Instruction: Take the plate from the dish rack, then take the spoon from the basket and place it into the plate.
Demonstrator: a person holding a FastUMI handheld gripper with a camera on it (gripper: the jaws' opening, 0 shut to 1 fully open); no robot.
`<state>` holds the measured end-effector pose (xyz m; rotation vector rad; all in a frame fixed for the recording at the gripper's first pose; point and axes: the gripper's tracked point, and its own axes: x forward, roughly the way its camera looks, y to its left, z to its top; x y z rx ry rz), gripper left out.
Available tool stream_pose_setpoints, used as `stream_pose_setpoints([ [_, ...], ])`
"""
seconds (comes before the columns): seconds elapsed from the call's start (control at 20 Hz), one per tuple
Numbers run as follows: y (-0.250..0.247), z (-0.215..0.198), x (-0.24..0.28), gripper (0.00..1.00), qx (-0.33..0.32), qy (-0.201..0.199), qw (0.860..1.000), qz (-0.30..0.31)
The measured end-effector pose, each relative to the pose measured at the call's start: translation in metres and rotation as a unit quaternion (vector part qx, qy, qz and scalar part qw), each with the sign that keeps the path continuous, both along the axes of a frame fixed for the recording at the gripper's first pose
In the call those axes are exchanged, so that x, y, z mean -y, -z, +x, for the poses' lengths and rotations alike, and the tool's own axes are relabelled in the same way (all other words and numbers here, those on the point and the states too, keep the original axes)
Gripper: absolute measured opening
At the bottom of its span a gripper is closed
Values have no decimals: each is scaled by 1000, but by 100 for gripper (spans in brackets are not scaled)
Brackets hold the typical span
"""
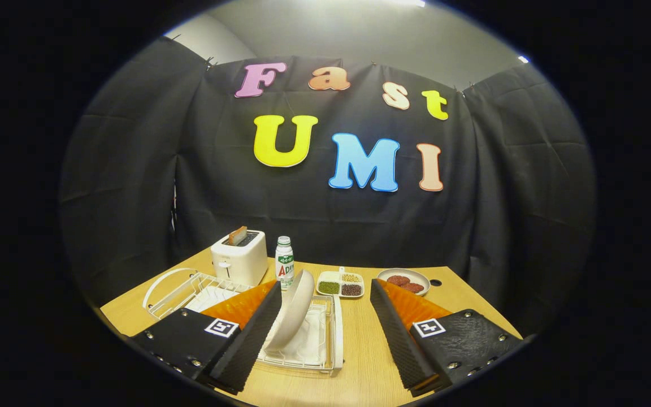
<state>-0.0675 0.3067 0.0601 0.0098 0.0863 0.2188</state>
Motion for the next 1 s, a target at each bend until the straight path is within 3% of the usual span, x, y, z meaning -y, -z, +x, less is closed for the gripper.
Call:
stream_pose_setpoints([
  [0.5, 16, 27, -32, 96, -30, 31, 999, 4],
  [0.75, 59, 49, -43, 97, -85, 41, 995, -19],
  [0.95, 79, 58, -49, 65, -117, 46, 991, -38],
  [1.0, 80, 61, -53, 50, -119, 43, 991, -42],
])
